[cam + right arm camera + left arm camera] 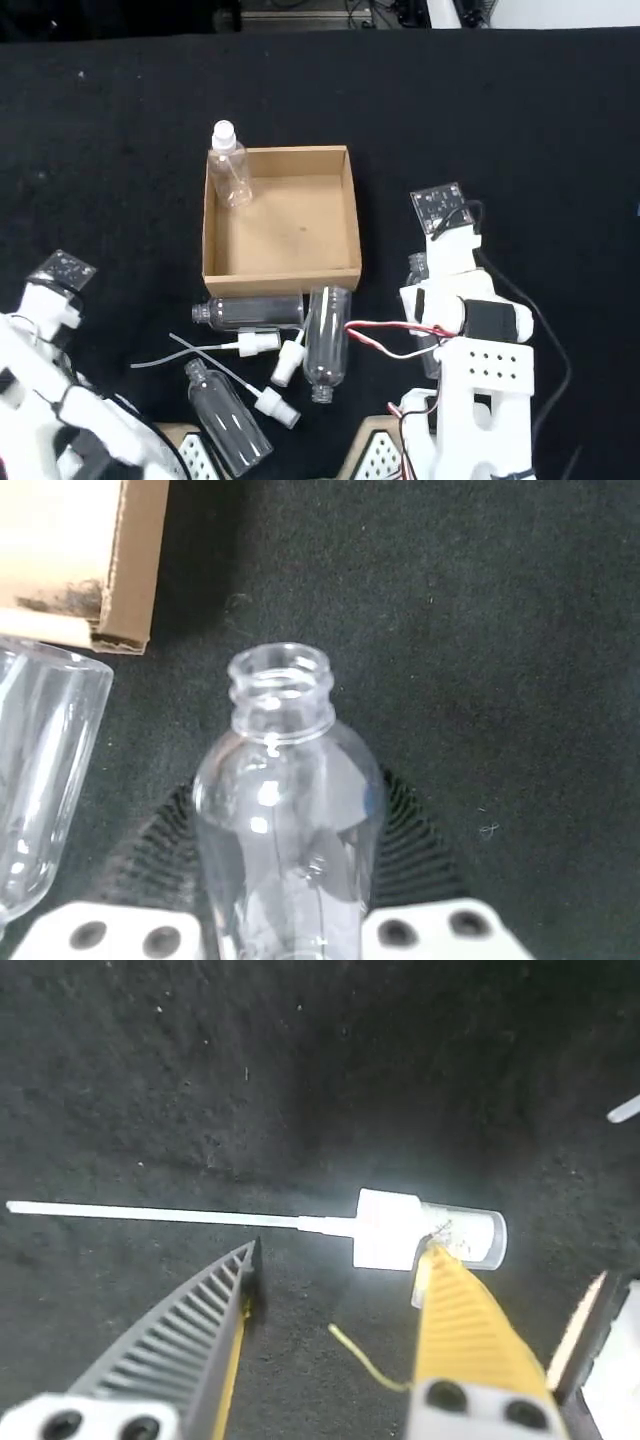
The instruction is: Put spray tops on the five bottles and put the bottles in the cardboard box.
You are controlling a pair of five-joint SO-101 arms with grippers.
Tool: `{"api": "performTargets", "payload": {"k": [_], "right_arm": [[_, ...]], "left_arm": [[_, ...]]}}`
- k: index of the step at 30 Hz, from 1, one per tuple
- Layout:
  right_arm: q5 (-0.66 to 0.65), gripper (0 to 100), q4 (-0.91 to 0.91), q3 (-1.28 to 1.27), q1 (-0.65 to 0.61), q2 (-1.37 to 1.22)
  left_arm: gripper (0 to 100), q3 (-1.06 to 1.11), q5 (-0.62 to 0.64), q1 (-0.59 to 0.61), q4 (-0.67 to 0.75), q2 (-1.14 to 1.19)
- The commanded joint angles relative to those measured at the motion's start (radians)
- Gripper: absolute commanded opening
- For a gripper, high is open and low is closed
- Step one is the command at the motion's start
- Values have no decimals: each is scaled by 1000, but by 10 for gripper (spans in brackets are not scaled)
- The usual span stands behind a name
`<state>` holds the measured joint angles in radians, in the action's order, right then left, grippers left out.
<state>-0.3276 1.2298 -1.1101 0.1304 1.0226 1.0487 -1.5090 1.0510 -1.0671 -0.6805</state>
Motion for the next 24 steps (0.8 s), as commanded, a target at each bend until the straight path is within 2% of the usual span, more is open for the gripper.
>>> {"api": "performTargets", "payload": {"k": [1, 4, 8, 11, 17, 24], "right_arm": [[-2, 11, -26, 8, -9, 25], [-2, 11, -26, 8, -9, 24], [-2, 11, -26, 8, -9, 24], [-2, 11, -25, 8, -8, 24], [-2, 11, -23, 8, -8, 24], [-2, 11, -25, 8, -9, 24]], "left_arm": [[229, 44, -365, -31, 14, -149], [229, -10, -374, -38, -109, -199], [229, -127, -473, -38, -285, -206], [229, -111, -479, -38, -227, -206], [229, 67, -483, 18, 8, -206], [229, 73, -485, 48, 18, -204]]}}
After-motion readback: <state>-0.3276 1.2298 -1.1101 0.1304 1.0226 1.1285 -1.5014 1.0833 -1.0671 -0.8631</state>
